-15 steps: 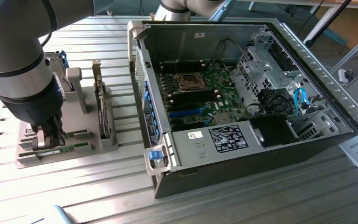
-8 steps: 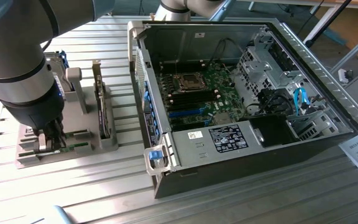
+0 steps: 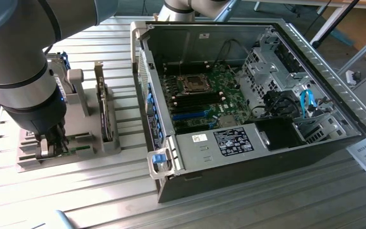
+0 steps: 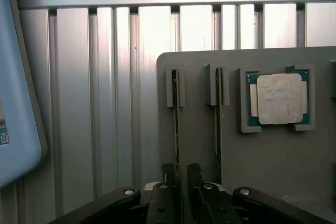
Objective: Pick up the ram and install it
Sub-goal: 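Pick up the ram and move it above insertion slot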
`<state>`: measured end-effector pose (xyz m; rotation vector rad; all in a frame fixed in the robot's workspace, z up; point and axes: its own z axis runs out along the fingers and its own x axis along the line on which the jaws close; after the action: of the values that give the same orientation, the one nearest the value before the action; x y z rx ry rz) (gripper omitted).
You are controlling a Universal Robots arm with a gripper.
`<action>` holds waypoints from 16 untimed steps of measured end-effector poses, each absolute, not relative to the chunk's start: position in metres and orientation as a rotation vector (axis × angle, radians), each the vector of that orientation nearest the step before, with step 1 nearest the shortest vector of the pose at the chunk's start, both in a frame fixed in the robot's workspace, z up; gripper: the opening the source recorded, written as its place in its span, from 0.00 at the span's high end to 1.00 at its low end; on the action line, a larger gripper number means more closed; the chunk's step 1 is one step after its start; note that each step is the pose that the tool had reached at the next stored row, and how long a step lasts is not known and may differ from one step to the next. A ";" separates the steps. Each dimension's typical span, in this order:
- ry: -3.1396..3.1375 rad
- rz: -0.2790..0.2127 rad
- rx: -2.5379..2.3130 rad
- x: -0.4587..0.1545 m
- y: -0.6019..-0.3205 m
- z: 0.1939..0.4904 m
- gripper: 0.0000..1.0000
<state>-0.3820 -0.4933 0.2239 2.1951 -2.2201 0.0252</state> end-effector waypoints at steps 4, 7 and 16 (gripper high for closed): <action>-2.220 0.025 2.195 -0.382 -0.493 0.223 0.76; -2.220 0.025 2.195 -0.382 -0.493 0.223 0.76; -2.220 0.025 2.195 -0.382 -0.492 0.217 0.76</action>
<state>-0.3820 -0.4920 0.2165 2.1950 -2.2202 0.0252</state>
